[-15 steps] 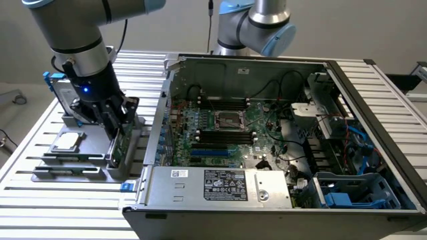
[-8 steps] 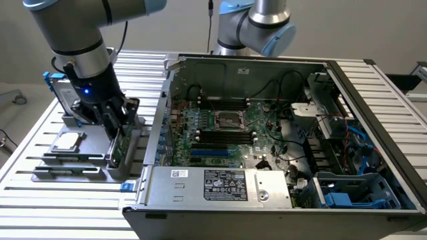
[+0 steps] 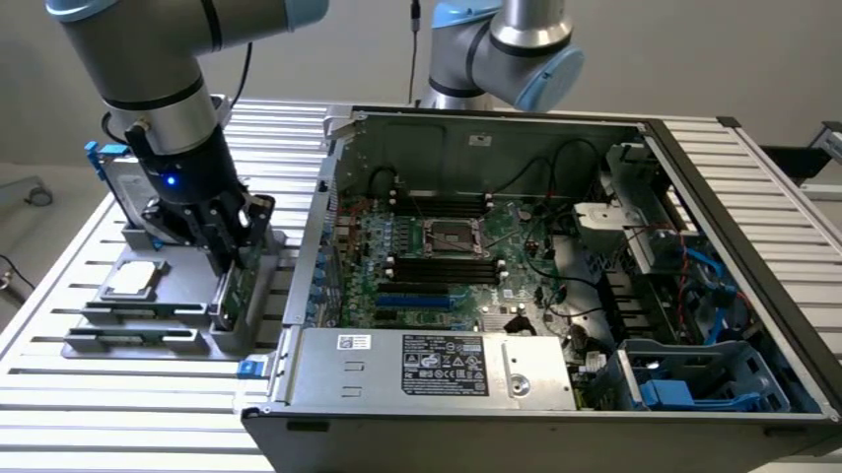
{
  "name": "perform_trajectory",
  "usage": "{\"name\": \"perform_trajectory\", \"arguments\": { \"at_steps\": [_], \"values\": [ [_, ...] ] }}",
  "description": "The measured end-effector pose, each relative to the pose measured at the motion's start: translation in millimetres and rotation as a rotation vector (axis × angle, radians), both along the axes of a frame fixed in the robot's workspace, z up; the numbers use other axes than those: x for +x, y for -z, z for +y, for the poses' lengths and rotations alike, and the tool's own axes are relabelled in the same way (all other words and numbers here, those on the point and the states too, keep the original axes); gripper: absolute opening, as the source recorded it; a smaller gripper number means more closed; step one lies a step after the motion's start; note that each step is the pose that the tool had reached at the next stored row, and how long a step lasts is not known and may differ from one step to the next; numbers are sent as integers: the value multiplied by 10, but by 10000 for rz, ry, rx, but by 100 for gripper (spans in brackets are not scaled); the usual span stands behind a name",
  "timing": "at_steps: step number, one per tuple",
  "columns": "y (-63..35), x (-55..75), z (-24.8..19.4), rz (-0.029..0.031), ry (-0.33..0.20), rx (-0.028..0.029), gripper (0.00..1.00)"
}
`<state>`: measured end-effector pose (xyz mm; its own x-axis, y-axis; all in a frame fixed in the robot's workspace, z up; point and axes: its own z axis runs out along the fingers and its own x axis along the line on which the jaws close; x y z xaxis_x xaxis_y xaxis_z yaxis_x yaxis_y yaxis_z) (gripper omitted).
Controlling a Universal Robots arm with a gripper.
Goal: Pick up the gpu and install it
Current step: 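Pick up the gpu and move the gpu toward the slot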
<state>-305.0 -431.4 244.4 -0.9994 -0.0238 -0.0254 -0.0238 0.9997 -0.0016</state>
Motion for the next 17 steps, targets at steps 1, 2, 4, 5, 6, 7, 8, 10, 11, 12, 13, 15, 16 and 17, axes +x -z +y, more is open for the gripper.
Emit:
{"name": "perform_trajectory", "arguments": {
  "at_steps": [1,2,4,5,6,7,8,10,11,12,13,15,16,17],
  "values": [
    [0,0,0,0,0,0,27],
    [0,0,0,0,0,1,26],
    [0,0,0,0,0,1,26],
    [0,0,0,0,0,1,26],
    [0,0,0,0,0,1,26],
    [0,0,0,0,0,1,26],
    [0,0,0,0,-1,1,26],
    [0,0,0,-1,0,1,26],
    [0,0,0,-1,0,1,26],
    [0,0,0,-1,0,1,26],
    [0,0,0,-1,0,1,26],
    [-3,0,0,-4,0,5,26],
    [-15,0,0,-5,0,7,26],
    [-34,0,0,-3,0,7,26]
  ]
}}
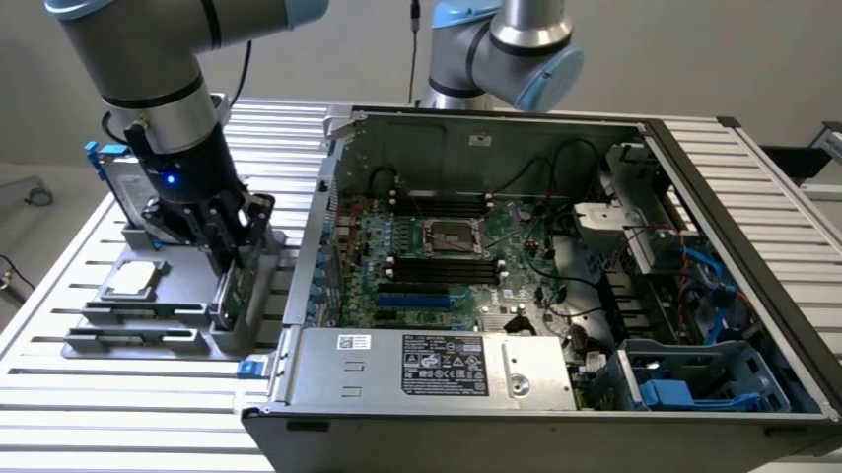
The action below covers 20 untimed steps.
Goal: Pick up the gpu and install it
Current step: 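Pick up the gpu and move the gpu toward the slot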
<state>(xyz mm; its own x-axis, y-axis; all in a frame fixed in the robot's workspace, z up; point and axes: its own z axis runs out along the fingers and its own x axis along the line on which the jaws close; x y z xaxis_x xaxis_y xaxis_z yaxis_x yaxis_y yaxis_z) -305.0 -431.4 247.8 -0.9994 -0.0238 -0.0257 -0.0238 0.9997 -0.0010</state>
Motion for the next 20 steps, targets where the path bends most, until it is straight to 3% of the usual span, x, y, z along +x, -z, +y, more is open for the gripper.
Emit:
{"name": "perform_trajectory", "arguments": {
  "at_steps": [11,20],
  "values": [
    [-402,0,0,1,0,47,26],
    [-801,4,0,1,-2,57,26]
  ]
}}
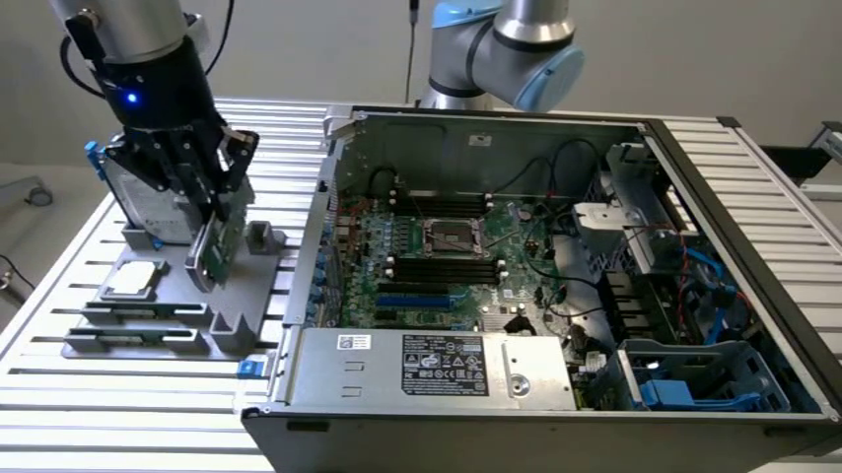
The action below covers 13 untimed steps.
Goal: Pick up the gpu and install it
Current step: 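Pick up the gpu and move the gpu toward the slot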
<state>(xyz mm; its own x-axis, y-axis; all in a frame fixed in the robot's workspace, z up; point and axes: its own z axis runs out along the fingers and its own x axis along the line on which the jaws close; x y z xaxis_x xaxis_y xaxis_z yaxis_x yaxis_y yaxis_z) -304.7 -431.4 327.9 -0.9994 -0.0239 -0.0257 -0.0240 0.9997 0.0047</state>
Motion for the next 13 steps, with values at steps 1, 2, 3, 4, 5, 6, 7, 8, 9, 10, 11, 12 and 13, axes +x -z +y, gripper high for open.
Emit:
{"name": "perform_trajectory", "arguments": {
  "at_steps": [1,2,3,4,5,6,7,8,9,10,11,12,13],
  "values": [
    [-45,8,-1,0,-1,0,26],
    [-90,18,0,2,0,-1,26],
    [-135,33,0,1,2,0,26],
    [-181,52,0,1,0,-1,26],
    [-227,72,0,2,1,-1,26],
    [-273,93,0,2,2,-1,26],
    [-318,107,0,3,1,-1,26],
    [-362,120,0,1,2,0,26],
    [-407,132,0,1,2,0,26],
    [-453,143,0,2,2,-1,26],
    [-498,157,0,2,2,-1,26],
    [-545,184,0,3,2,-1,26],
    [-591,220,0,10,2,-1,26]
  ]
}}
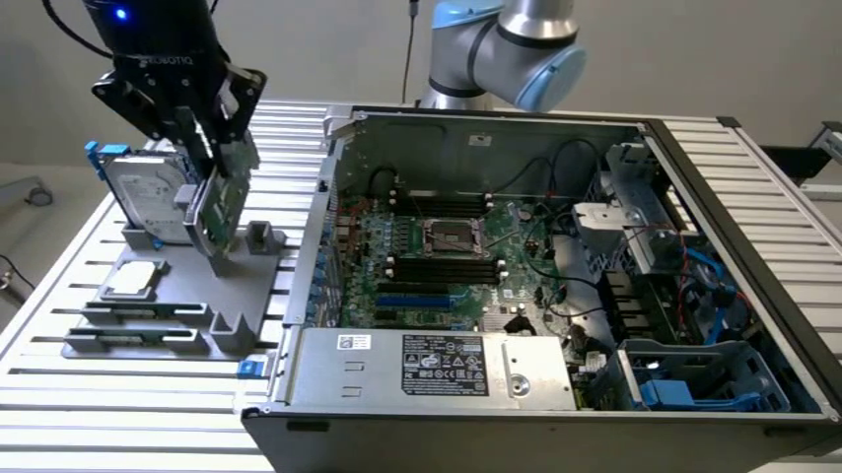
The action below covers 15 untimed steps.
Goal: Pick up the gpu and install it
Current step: 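Pick up the gpu and move the gpu toward the slot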
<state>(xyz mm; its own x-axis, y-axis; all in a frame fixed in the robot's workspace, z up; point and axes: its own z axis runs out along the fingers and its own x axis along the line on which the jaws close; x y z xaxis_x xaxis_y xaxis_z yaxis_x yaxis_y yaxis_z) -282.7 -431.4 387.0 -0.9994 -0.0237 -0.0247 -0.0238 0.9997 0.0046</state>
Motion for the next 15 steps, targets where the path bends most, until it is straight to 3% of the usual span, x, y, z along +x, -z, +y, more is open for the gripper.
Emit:
{"name": "perform_trajectory", "arguments": {
  "at_steps": [6,11,15],
  "values": [
    [-201,256,0,149,0,9,26],
    [-311,480,0,335,-1,18,26],
    [-388,642,0,521,0,20,26]
  ]
}}
